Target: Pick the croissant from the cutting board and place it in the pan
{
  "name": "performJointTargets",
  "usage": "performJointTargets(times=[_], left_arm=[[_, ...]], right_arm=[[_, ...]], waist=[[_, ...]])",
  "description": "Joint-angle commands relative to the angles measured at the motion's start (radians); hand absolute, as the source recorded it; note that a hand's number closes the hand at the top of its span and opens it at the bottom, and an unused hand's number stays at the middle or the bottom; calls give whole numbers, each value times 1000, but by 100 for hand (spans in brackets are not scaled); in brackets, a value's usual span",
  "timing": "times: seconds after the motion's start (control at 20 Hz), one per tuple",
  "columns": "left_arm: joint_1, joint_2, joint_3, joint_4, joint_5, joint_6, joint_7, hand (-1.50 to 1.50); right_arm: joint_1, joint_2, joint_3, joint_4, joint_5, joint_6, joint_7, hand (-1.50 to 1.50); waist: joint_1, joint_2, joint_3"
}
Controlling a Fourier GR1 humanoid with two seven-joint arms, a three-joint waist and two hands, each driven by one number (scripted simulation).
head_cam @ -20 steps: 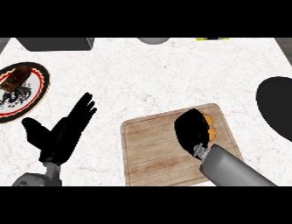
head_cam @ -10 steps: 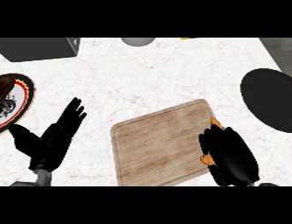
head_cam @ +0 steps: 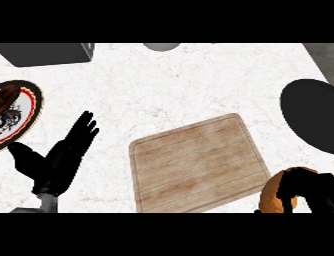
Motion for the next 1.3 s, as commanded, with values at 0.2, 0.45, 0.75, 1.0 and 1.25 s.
performJointTargets(times=[0.2, 0.45, 0.75, 1.0, 1.25], left_arm=[[-72, -30, -31, 19, -18, 1, 46, 0], [-86, -43, -46, 18, -42, -8, 40, 0], [-90, -66, -41, 103, -56, -51, -19, 0], [-74, -63, -52, 28, -56, -45, 34, 0], [-52, -80, -61, 3, -69, -41, 30, 0]], right_arm=[[218, -40, -317, 69, -462, -64, -325, 150], [140, -51, -483, 392, -489, -44, -580, 150], [-183, -18, -522, 720, -439, -60, -620, 150], [-390, 26, -581, 1039, -399, -170, -694, 150], [-566, 18, -680, 1351, -446, -194, -855, 150]], waist=[[63, 13, -1], [88, 15, -2], [107, 20, -3], [122, 21, -2], [127, 22, -1]])
